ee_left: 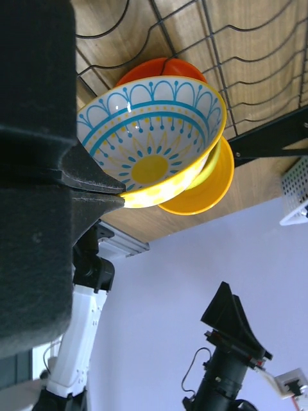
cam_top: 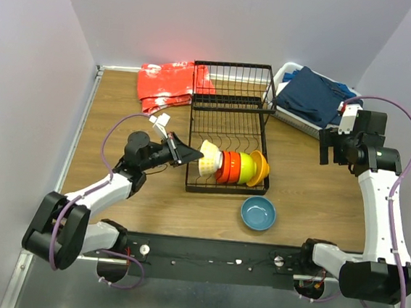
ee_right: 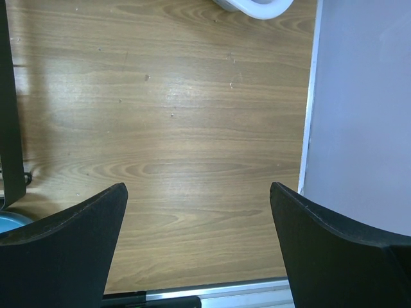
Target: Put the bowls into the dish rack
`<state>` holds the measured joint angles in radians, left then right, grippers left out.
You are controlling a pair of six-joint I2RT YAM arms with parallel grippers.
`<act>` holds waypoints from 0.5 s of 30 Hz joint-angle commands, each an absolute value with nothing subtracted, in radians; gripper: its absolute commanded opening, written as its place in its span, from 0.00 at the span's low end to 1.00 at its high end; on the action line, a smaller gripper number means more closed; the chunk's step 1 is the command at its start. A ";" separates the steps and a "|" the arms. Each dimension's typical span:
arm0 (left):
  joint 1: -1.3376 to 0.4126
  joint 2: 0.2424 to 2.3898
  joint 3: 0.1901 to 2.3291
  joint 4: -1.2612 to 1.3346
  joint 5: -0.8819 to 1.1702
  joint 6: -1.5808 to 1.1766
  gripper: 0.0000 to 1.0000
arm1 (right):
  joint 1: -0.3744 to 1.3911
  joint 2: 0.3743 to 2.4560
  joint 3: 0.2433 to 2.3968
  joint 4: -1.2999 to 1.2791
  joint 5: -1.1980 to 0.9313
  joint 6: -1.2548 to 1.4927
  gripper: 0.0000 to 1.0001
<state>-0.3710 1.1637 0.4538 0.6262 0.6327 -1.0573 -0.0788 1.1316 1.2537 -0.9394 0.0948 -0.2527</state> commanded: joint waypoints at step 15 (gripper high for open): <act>-0.356 1.330 0.431 0.750 0.627 -1.241 0.00 | -0.101 1.147 1.239 -0.966 0.064 -0.271 1.00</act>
